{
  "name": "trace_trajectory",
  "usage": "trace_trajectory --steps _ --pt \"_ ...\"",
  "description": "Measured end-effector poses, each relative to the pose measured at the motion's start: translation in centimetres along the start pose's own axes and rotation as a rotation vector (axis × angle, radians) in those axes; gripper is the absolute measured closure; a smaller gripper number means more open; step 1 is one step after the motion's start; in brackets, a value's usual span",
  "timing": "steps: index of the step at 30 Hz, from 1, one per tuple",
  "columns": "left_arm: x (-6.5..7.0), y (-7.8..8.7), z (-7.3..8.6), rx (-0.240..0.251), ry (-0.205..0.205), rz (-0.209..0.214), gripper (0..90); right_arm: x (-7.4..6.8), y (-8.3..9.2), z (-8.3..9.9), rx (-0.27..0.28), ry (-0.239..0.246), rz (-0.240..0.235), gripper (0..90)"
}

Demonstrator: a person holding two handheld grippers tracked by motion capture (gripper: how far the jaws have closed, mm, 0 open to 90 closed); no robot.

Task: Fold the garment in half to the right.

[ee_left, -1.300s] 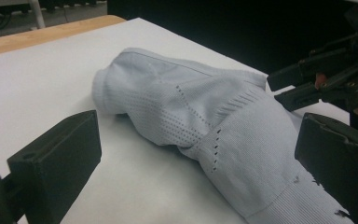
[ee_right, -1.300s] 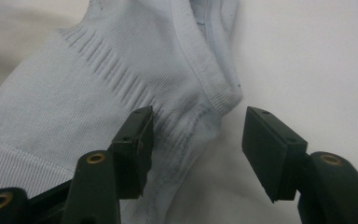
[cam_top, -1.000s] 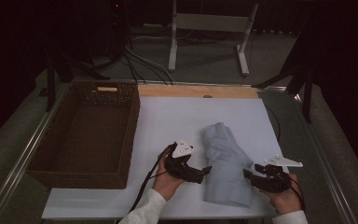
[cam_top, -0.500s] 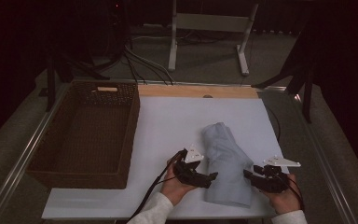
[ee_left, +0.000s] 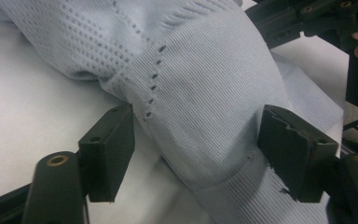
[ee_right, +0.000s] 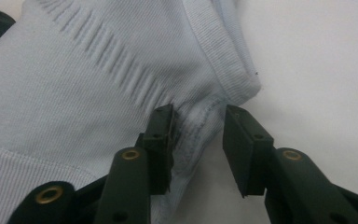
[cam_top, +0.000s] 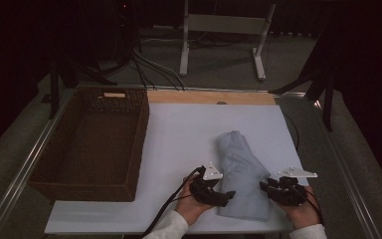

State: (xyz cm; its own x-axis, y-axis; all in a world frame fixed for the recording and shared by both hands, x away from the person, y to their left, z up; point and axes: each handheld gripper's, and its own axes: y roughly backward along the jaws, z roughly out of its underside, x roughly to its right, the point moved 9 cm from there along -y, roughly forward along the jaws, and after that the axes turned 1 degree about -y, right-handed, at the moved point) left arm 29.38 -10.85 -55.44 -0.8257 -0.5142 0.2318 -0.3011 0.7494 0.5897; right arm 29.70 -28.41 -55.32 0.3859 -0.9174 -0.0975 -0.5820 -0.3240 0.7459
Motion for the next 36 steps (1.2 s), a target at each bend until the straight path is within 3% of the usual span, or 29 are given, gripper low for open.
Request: trace_trajectory --steps 8,11,16,21,36 --pt "0.9 -0.7 1.1 -0.054 -0.011 0.024 31.7 -0.2 -0.2 0.2 -0.019 0.008 -0.01 72.5" --pt "0.8 -0.8 1.2 -0.064 0.003 0.024 35.4 -0.2 -0.2 0.3 -0.024 0.007 -0.012 73.6" --pt "0.9 -0.7 1.4 -0.083 -0.008 0.034 58.5 -0.3 -0.4 0.3 -0.032 0.011 -0.014 75.3" --pt "1.0 -0.7 1.3 -0.096 -0.026 0.019 74.9 -0.4 -0.6 0.2 -0.043 0.009 -0.016 77.2" --pt "-0.7 0.0 0.6 -0.086 -0.043 -0.039 78.9 -0.9 -2.0 -1.1 -0.052 0.011 -0.022 81.9"
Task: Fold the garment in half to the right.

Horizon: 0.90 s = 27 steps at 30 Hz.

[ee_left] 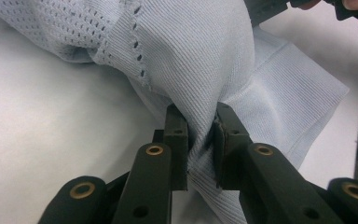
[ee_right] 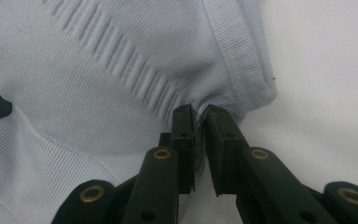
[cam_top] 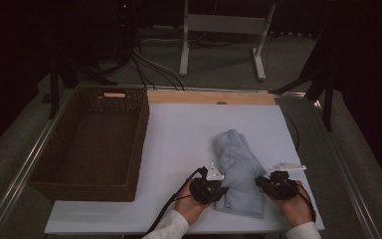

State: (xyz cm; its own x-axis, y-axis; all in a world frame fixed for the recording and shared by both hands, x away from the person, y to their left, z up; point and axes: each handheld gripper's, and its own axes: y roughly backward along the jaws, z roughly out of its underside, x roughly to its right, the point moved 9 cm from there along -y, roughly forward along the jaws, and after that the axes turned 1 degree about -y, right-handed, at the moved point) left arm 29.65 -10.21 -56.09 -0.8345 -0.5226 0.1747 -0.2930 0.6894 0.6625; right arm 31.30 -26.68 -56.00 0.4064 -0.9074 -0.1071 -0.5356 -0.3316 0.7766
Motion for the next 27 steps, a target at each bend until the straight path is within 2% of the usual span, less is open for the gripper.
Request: trace_trajectory --steps 14,27 --pt "-2.2 0.9 -0.1 0.015 0.016 -0.064 78.9 -0.8 -1.8 -1.8 0.001 0.002 -0.012 83.2" --pt "-4.2 2.9 1.0 0.022 0.059 -0.11 78.8 -3.1 -4.1 -4.2 0.014 0.028 -0.047 84.3"
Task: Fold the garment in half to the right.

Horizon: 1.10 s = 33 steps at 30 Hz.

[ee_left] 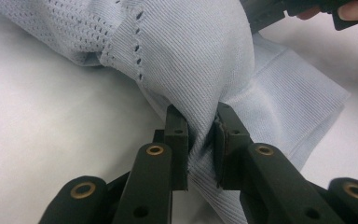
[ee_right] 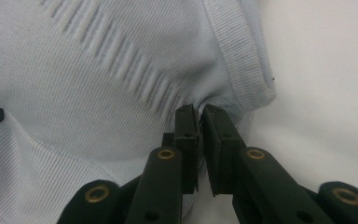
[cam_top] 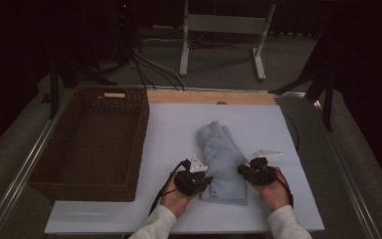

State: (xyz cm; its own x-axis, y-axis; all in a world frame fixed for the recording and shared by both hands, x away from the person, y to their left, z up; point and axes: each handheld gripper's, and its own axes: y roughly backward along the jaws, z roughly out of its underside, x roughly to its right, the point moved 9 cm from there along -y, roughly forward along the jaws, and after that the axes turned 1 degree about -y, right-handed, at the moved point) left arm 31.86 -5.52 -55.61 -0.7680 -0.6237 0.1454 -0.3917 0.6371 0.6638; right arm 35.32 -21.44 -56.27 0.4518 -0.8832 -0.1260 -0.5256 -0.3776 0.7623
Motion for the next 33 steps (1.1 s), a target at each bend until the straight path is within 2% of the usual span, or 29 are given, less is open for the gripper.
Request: trace_trajectory --steps 5,14,23,25,33 --pt "-0.3 0.5 0.5 0.004 0.021 0.001 78.6 -0.8 -0.4 -0.4 0.003 0.016 -0.013 85.0" --pt "-0.1 0.8 1.1 -0.012 0.018 0.023 76.1 -1.2 0.6 0.0 -0.01 0.044 -0.022 86.4" --pt "0.1 0.9 1.3 -0.012 0.029 0.033 73.0 -0.9 1.7 0.5 0.005 0.028 -0.008 84.8" --pt "0.1 0.9 1.3 -0.012 0.031 0.032 72.7 -1.1 2.1 0.7 0.016 0.018 0.006 74.9" --pt "0.2 0.9 1.3 -0.01 0.031 0.031 71.7 -2.0 3.4 1.9 0.034 0.005 -0.004 55.4"
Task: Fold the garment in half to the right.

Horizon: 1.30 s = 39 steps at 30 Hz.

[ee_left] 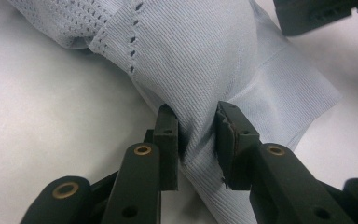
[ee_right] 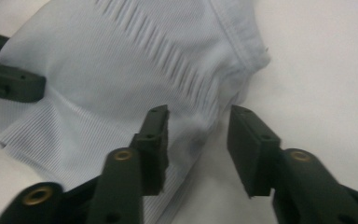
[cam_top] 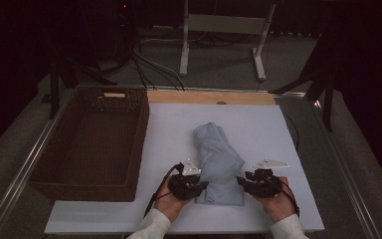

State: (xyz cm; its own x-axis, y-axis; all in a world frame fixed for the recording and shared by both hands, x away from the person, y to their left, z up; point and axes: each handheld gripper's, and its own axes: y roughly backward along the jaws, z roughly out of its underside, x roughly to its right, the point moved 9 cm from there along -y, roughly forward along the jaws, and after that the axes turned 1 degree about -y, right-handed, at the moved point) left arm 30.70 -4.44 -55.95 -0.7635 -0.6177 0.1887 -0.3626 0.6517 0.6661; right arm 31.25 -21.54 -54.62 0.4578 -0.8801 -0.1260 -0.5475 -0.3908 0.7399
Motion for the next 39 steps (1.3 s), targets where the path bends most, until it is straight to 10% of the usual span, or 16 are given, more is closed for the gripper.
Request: trace_trajectory --steps 16,31,39 --pt "0.2 0.1 0.3 -0.007 -0.008 0.0 69.8 -0.6 -1.1 1.7 -0.029 -0.039 -0.011 34.4" --pt "0.4 0.3 0.7 -0.014 -0.015 0.002 70.1 -0.9 -2.2 2.5 -0.084 -0.115 -0.03 46.2" --pt "0.6 0.3 0.8 -0.017 -0.016 0.003 70.2 -1.7 -1.9 2.8 -0.116 -0.173 -0.079 69.1"
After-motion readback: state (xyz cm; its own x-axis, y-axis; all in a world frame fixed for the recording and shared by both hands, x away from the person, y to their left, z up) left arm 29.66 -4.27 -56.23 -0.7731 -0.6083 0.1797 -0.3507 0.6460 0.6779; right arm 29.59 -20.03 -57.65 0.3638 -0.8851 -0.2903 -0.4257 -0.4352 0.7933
